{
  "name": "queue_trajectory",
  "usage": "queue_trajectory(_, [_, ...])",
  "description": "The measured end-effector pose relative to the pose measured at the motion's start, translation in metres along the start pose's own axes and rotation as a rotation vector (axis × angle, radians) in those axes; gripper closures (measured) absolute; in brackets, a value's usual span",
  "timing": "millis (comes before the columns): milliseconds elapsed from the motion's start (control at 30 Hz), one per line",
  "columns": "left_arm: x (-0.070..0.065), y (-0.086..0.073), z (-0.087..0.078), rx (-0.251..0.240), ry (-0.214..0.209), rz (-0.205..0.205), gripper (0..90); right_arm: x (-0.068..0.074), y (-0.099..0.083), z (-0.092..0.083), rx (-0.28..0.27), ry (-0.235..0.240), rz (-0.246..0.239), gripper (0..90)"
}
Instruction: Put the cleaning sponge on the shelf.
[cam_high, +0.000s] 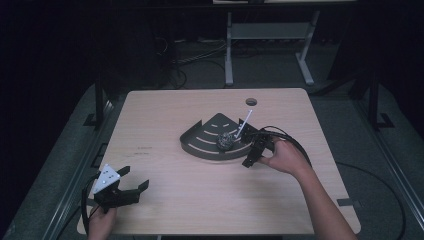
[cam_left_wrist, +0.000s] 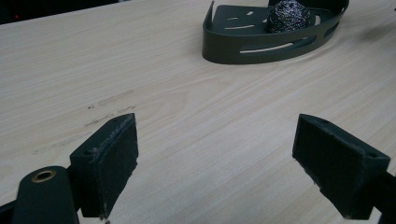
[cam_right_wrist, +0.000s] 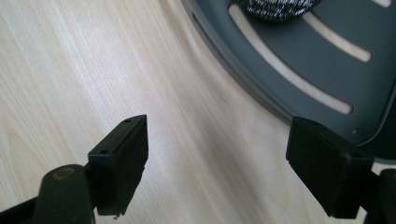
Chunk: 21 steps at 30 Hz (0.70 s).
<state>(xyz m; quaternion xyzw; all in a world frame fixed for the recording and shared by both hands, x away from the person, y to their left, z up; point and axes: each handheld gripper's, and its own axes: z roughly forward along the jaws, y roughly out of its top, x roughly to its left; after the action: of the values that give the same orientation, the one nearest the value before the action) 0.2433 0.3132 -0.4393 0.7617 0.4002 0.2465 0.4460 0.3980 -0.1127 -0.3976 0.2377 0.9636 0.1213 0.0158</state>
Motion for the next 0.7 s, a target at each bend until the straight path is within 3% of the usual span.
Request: queue_trajectory(700, [0.000,0.000,0.000,0.001,0.001,0.002,13.7,0.005,-0.029,0.005,0.001,0.010,0.024,20.2])
